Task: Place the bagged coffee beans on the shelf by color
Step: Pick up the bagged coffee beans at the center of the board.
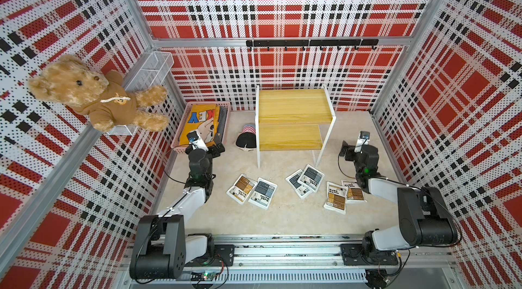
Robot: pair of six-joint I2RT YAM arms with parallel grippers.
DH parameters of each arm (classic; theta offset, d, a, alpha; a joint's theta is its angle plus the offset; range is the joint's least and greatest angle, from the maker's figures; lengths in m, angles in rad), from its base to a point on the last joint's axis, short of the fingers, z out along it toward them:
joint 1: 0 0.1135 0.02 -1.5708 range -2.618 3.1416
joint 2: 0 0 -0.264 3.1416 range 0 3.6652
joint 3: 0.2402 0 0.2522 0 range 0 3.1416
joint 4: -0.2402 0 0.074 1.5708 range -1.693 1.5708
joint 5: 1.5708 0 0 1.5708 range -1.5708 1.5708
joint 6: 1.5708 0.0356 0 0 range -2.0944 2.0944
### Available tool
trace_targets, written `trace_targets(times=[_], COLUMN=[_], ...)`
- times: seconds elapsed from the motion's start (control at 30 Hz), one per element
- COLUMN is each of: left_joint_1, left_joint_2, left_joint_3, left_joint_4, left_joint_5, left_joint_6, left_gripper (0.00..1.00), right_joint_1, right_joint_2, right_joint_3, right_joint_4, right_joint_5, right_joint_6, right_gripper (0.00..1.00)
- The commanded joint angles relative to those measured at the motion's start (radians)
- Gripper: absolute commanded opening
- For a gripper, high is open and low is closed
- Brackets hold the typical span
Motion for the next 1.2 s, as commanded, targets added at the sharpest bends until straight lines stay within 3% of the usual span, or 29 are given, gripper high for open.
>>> trace_targets(times=[0.0,0.13,0.2,0.23,0.5,0.7,0.83,1.17], left_joint_1=[-0.012,-0.076,-0.128,-0.155,-0.468,-0.665,-0.786,-0.908], left_joint_2=[-0.070,-0.164,-0.212,-0.233,-0.289,-0.233,-0.194,-0.174], left_joint_3=[0.065,0.086,0.086,0.084,0.015,-0.014,-0.031,-0.019], left_joint_4=[-0.256,-0.357,-0.399,-0.413,-0.503,-0.414,-0.312,-0.303], left_joint_5=[0.028,0.027,0.039,0.048,0.080,0.079,0.076,0.002], left_joint_6=[-0.095,-0.154,-0.186,-0.200,-0.302,-0.331,-0.297,-0.314], left_gripper=[0.99,1.00,1.00,0.99,0.95,0.94,0.94,0.94], right_joint_1=[-0.012,-0.010,-0.007,-0.004,0.042,0.070,0.089,0.146], right_joint_2=[-0.084,-0.150,-0.206,-0.237,-0.374,-0.450,-0.478,-0.455], right_joint_3=[0.113,0.224,0.258,0.266,0.240,0.151,0.073,-0.045], right_joint_4=[-0.426,-0.743,-0.743,-0.954,-1.418,-1.560,-1.548,-1.416], right_joint_5=[0.045,-0.040,-0.040,-0.150,-0.292,-0.313,-0.348,-0.402], right_joint_6=[0.154,0.244,0.244,0.279,0.434,0.492,0.541,0.563], right_gripper=[1.00,1.00,1.00,1.00,1.00,1.00,0.98,0.87])
